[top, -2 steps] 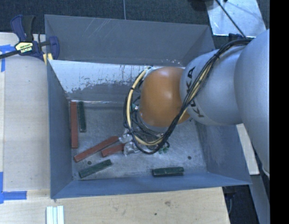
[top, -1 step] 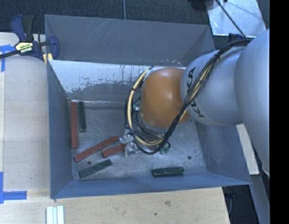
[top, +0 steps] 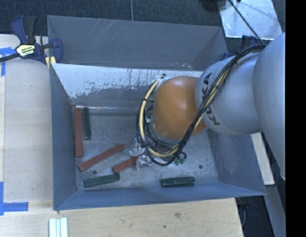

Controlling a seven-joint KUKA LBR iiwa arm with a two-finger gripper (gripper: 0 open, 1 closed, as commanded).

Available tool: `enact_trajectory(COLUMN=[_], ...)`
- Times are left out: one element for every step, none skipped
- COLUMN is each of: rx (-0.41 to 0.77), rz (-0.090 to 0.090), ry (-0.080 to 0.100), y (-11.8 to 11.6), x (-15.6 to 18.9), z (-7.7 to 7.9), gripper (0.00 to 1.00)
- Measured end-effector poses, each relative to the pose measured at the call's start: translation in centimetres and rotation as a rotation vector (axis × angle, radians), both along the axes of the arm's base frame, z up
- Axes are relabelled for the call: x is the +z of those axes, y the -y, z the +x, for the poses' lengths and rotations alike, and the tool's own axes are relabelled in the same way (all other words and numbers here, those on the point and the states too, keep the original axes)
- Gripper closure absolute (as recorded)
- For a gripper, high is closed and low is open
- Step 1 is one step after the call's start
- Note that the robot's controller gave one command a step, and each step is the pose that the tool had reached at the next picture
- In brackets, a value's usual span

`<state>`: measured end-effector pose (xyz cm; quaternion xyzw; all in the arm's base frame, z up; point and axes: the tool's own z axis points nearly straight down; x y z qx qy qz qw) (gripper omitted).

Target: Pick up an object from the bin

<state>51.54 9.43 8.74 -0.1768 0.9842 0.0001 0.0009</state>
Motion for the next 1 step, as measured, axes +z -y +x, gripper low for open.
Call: enact_trajectory(rx=[0.038], rz=[0.001], ry=[-0.002], y=[0.71], x=[20.18], z=[1.74], gripper=[1.00])
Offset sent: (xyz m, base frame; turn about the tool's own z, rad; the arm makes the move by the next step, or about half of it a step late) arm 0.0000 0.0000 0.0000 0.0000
